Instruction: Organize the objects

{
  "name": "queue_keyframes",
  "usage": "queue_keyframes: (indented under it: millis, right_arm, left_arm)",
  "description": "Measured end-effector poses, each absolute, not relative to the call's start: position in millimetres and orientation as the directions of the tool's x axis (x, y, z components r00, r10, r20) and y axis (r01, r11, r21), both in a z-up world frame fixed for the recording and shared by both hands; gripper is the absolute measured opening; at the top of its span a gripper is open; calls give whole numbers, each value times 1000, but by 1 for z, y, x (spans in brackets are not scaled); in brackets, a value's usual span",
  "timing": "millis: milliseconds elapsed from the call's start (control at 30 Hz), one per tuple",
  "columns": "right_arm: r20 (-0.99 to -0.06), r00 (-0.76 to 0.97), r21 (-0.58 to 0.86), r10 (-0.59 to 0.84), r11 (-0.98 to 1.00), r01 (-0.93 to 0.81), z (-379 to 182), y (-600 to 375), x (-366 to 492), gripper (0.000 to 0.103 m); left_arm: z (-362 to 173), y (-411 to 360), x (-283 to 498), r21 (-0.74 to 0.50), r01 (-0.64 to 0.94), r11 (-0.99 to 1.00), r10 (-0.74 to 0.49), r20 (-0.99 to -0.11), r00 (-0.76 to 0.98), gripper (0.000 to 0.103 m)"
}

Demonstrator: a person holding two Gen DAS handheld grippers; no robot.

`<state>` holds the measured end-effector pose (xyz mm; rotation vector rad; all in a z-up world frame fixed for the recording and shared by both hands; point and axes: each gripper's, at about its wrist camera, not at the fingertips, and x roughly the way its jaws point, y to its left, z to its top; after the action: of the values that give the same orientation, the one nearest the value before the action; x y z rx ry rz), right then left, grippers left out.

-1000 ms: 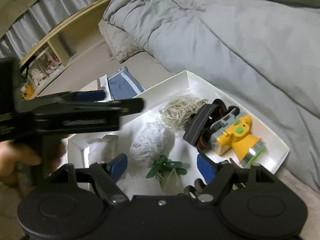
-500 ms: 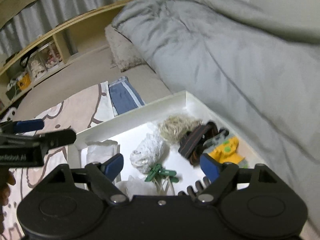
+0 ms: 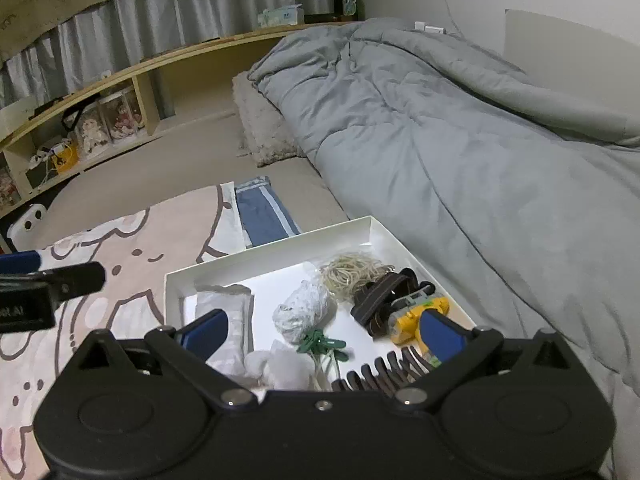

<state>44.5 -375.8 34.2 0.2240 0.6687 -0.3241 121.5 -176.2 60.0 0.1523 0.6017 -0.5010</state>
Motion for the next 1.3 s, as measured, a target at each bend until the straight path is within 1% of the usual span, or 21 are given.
queue_keyframes:
  millis: [133, 433, 600, 733, 933, 1100, 1167, 1300]
  right_arm:
    - [-630, 746, 106, -216, 928, 358, 42, -373, 30, 103]
    - [-598, 760, 50, -252, 936, 350, 63, -356, -10, 103]
    - [-583, 777, 59, -237, 942, 331, 68, -350, -29, 103]
    - [-574, 788, 74, -222, 944, 320, 69, -348, -44, 103]
    - [-592, 769, 33, -242, 946, 322, 62, -342, -58, 103]
    - [-586, 776, 54, -233, 944, 324, 52, -339, -71, 103]
    - [-587, 774, 45, -238, 945, 325, 48, -337, -73, 103]
    - [-596, 767, 43, -237, 945, 325, 42, -331, -78, 103]
  left_arm:
    - [75, -164, 100, -56, 481, 875, -424, -569, 704, 103]
    - [81, -139, 60, -85, 446, 891, -407, -584, 702, 103]
    - [86, -130, 39, -30, 380, 924, -327, -575, 750, 103]
    - [88, -127, 23, 3, 383, 924, -310, -580, 753, 103]
    - [80, -120, 3, 11, 385, 923, -301, -603, 739, 103]
    - [69, -120, -13, 73, 349, 934, -234, -613, 755, 103]
    - [64, -117, -16, 69, 343, 937, -231, -615, 754, 103]
    - [53, -108, -18, 1, 335, 942, -257, -636, 727, 103]
